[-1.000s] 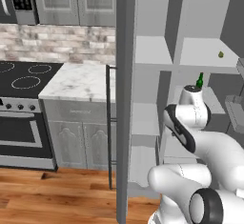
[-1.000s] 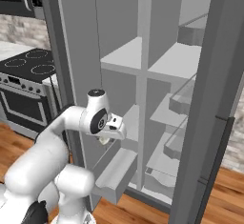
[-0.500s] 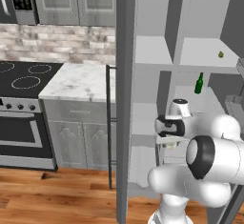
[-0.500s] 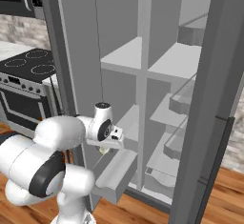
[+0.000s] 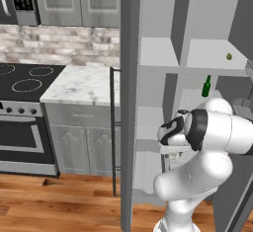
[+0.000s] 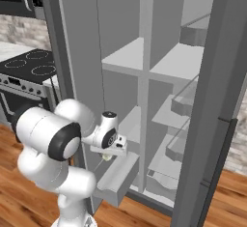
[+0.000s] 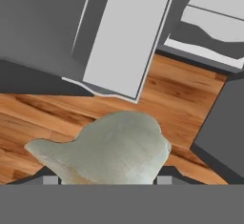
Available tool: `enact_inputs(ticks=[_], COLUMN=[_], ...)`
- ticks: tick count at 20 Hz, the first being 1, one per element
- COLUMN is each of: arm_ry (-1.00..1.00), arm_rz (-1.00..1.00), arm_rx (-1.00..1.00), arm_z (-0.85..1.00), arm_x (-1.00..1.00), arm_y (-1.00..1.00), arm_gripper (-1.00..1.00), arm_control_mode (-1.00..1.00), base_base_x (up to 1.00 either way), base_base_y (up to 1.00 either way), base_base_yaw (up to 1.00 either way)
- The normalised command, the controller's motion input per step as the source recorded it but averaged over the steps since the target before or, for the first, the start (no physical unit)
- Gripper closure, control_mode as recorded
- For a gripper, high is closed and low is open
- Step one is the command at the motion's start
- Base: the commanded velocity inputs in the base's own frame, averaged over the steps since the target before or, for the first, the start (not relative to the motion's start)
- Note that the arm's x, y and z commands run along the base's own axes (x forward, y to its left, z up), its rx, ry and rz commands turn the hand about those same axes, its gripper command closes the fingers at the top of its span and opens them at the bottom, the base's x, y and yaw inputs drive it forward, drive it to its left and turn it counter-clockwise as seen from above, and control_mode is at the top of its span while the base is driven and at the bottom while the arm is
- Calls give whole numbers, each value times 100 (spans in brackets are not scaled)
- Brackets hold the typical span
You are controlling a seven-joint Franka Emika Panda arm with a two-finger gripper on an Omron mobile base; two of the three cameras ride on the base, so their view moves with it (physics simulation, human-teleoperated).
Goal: Take the lemon wedge and garlic from the fridge shelf and place them in the freezer drawer to begin freezing them.
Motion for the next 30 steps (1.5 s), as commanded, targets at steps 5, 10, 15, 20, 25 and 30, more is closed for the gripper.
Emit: enact_inputs(ticks=[5,10,15,20,25,30], arm_ry=[0,0,0,0,0,0], arm_rz=[0,0,0,0,0,0], arm_rx=[0,0,-1,-1,0,0], arm_z=[-49,-49,-60,-57,-57,-50], arm_x=[6,23,26,26,32,21], arm_y=[11,16,21,6,-1,-3], arm_gripper=[100,100,100,100,100,100], arm_control_mode=[-100,-100,-100,-100,-100,-100], base_base_x=[0,0,0,0,0,0], base_base_y=[0,0,0,0,0,0], base_base_yaw=[0,0,0,0,0,0])
